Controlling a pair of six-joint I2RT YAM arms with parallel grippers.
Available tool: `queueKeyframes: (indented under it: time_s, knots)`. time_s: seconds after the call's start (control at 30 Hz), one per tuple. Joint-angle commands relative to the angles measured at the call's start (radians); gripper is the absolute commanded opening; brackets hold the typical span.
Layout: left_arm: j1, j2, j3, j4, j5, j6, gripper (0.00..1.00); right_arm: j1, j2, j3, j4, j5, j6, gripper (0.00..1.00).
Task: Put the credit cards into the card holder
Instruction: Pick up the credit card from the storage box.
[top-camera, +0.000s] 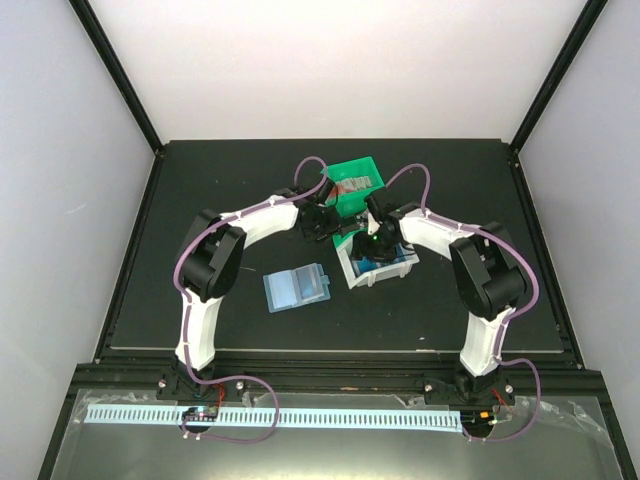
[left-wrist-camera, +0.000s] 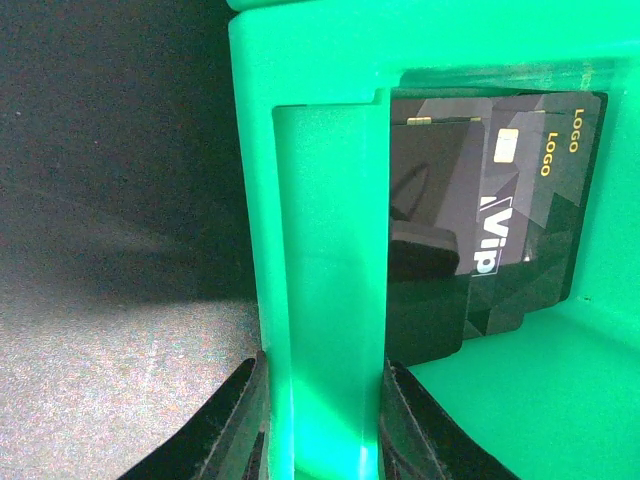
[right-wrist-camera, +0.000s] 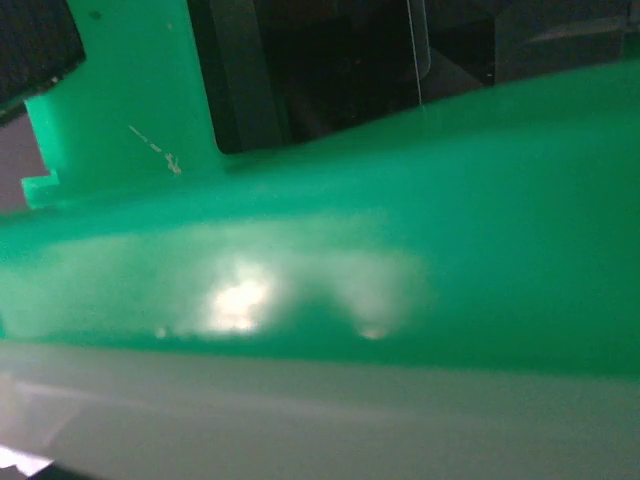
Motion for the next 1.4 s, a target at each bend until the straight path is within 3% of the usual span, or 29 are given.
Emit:
queueKeyframes:
  time_s: [0.0, 0.23, 0.47, 0.77, 1.37]
  knots:
    - [-0.003, 0.05, 0.013, -0.015, -0.016, -0.033, 0.19, -0.017, 0.0, -0.021, 0.066, -0.143, 0.002, 0.58]
    - [-0.003, 0.049, 0.016, -0.015, -0.02, -0.031, 0.19, -0.027, -0.025, -0.019, 0.073, -0.122, 0.005, 0.51]
    - [-0.005, 0.049, 0.019, -0.015, -0.022, -0.03, 0.19, -0.029, -0.056, -0.033, 0.101, -0.218, -0.007, 0.38]
    - [-0.008, 0.052, 0.017, -0.016, -0.024, -0.03, 0.19, -0.037, -0.097, -0.06, 0.093, -0.261, -0.021, 0.35]
    - [-0.011, 0.051, 0.015, -0.015, -0.022, -0.027, 0.19, -0.038, -0.009, -0.037, 0.063, -0.346, -0.04, 0.32]
